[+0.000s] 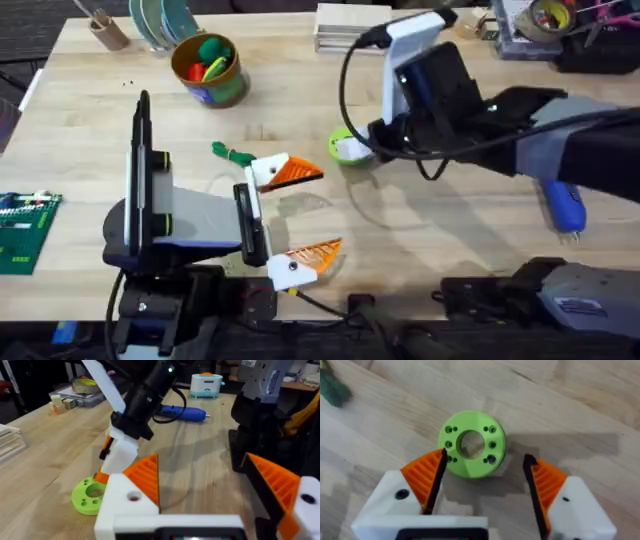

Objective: Pick up the gripper from the table and insert it into the empty holder that is missing its gripper. Then pick up a screw, insert it into the mounting hole, and use the screwdriver to tighten it. Finally, clean up the table by picking up the vegetable and placing it into the bucket.

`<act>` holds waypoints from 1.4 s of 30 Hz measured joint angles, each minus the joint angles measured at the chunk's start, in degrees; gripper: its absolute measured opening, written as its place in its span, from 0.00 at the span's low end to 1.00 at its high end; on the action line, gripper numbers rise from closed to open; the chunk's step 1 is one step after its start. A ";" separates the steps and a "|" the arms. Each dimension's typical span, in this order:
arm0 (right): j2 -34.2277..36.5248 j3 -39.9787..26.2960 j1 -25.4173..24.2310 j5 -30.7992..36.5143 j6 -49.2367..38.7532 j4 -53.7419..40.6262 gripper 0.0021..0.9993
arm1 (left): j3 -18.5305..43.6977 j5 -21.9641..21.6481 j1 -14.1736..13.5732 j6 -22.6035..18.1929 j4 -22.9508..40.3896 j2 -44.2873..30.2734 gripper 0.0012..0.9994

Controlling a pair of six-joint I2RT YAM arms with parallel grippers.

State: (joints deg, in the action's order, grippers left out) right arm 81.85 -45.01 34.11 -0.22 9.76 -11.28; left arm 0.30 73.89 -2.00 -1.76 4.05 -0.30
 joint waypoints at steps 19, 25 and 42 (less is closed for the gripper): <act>8.65 -10.32 0.59 2.79 -0.02 -10.33 0.76 | -0.02 -0.02 0.00 0.00 0.00 -0.02 0.99; 10.77 -10.58 0.59 2.83 -0.20 -10.21 0.64 | -0.01 -0.02 0.00 0.00 0.00 0.00 0.99; 11.56 -10.59 0.61 2.83 -0.24 -10.02 0.35 | -0.02 -0.02 0.00 0.00 0.00 0.00 0.99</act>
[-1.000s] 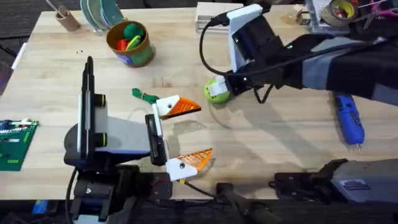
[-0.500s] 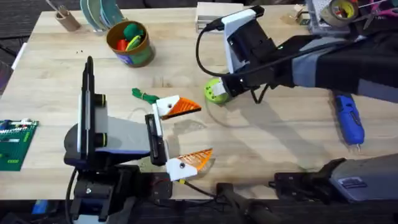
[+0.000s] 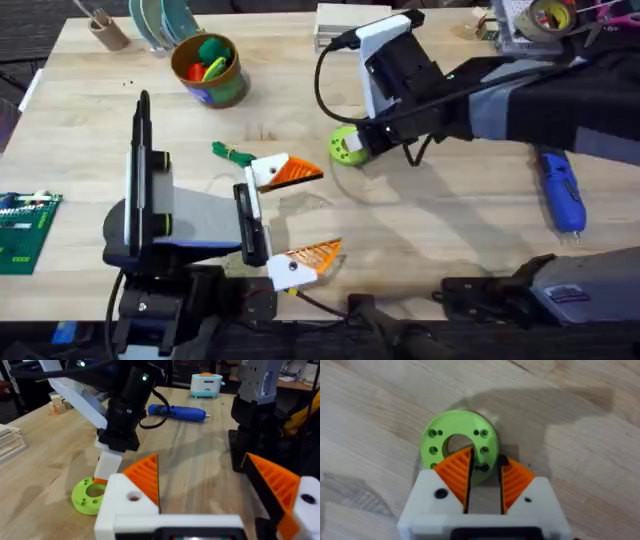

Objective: Pick up the gripper from the table and insert it into the empty holder that is missing its gripper. Then pick up a screw, insert it into the mounting hole, and use the screwdriver to tighten it. Finally, clean up the table by picking up the vegetable and placing it into the bucket.

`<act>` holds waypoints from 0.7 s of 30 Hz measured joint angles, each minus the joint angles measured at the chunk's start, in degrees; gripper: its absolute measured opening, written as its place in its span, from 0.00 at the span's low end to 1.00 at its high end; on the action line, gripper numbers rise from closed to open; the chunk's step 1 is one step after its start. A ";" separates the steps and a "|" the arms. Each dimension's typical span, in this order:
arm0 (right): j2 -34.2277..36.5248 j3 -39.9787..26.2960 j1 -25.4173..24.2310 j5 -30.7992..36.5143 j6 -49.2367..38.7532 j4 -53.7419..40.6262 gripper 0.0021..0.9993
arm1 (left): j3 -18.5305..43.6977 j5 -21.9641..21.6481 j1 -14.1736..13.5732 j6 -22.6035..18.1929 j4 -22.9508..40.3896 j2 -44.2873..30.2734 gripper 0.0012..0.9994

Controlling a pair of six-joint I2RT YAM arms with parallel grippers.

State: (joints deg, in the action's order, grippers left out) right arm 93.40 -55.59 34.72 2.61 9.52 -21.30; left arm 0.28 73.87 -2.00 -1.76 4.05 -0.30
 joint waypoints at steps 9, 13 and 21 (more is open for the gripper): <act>0.00 -0.02 -0.01 0.13 -0.16 -0.04 0.28 | 0.01 0.00 0.00 0.00 0.00 -0.01 0.99; 0.00 -0.13 0.00 0.13 -0.16 -0.48 0.29 | 0.02 0.00 0.00 0.00 0.00 0.00 0.99; -0.02 -0.20 -0.02 0.16 -0.17 -1.53 0.36 | 0.01 0.00 0.00 0.00 0.00 -0.01 0.99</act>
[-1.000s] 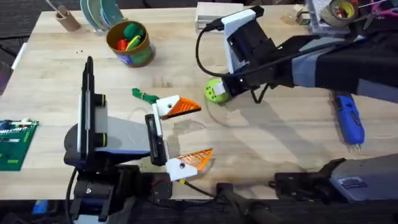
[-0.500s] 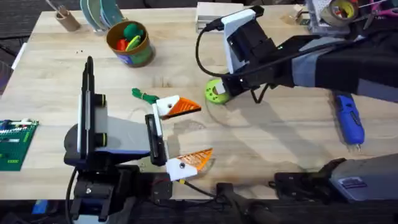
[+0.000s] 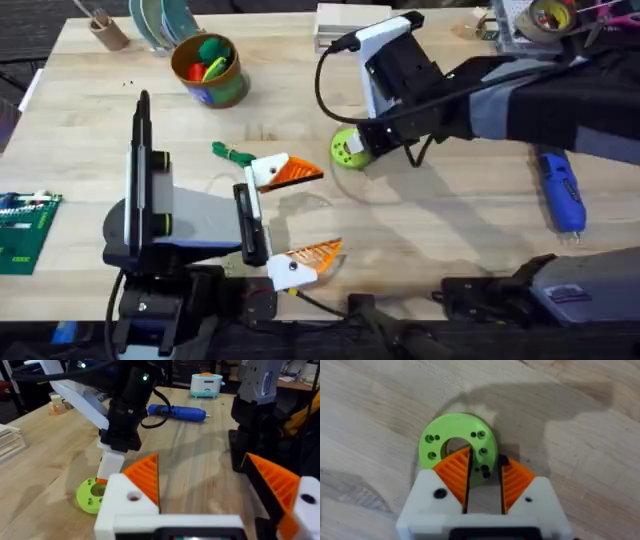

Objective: Pick up the gripper from the table and insert it into the empty holder that is missing its gripper. Then pick up a screw, insert it into the mounting hole, and use the screwdriver to tighten it. Finally, clean up the table by picking up the vegetable and placing it into the bucket.

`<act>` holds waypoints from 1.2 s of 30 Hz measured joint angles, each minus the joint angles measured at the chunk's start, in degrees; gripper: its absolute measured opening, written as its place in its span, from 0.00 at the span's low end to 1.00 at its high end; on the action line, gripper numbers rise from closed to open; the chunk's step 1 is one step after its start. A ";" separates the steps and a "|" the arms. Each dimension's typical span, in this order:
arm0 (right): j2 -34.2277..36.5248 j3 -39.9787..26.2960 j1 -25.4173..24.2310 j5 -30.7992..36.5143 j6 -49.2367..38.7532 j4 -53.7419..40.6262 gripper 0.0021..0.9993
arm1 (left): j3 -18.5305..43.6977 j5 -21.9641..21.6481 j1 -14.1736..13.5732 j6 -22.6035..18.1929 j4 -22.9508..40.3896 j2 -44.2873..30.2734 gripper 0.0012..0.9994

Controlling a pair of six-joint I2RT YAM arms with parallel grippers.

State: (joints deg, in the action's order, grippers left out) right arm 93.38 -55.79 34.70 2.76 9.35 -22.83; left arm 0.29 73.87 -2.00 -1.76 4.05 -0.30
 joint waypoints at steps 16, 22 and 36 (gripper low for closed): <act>-1.31 0.00 0.02 0.00 -0.01 -1.31 0.42 | 0.00 0.00 0.00 0.00 0.00 0.01 0.99; -1.94 0.00 0.02 0.00 -0.01 -1.42 0.40 | -0.01 0.00 0.00 0.00 0.00 0.01 0.99; -1.92 0.00 0.01 0.00 -0.01 -2.97 0.32 | -0.02 -0.02 0.00 0.00 0.00 -0.01 0.99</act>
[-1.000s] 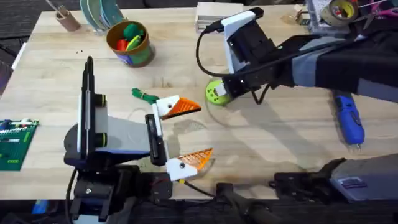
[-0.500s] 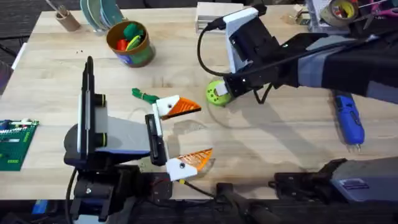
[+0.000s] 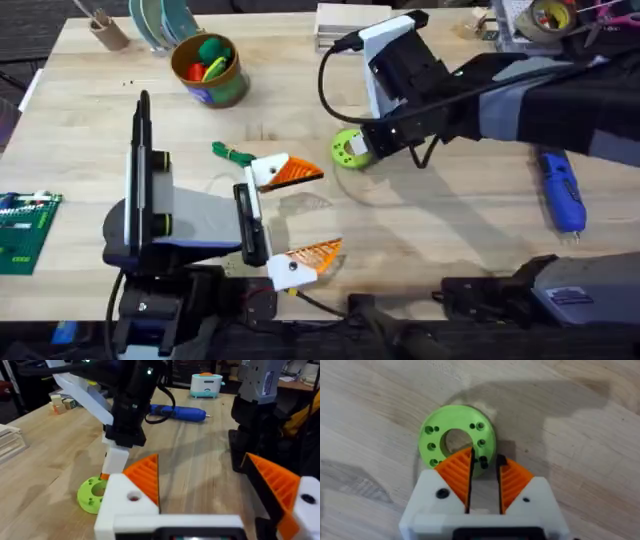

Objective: Pick up the gripper from the table and insert it into the empty holder that is missing its gripper. Then pick up a screw, insert it into the mounting hole, and use the screwdriver to tighten it. Finally, clean up the table by picking up the vegetable and placing it into the bucket.

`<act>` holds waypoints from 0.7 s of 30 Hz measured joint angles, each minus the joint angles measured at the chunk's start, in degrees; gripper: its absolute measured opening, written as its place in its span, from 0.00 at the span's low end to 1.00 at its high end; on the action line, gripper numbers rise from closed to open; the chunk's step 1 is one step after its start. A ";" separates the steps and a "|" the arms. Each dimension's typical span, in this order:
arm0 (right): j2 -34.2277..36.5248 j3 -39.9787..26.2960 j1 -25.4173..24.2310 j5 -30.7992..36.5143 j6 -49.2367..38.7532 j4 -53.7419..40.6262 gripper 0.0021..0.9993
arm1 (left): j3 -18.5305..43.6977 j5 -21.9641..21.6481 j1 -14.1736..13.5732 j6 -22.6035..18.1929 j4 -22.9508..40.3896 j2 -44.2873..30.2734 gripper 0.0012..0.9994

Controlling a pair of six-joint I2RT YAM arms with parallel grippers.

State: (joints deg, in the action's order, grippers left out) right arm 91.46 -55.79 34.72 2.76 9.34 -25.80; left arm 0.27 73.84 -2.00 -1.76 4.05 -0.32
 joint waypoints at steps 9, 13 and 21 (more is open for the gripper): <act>-0.01 0.00 0.00 0.00 0.00 0.04 0.28 | 0.00 -0.09 0.00 0.00 0.00 0.02 0.99; 0.00 0.00 -0.02 0.00 0.00 0.04 0.27 | 0.00 -0.09 0.00 0.00 0.00 0.02 0.99; 0.00 0.00 0.00 0.00 0.01 0.07 0.24 | 0.01 -0.09 0.00 0.00 0.00 0.00 0.99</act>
State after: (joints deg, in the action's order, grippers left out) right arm 91.46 -55.79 34.72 2.76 9.36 -25.74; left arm 0.29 73.76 -2.00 -1.76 4.05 -0.32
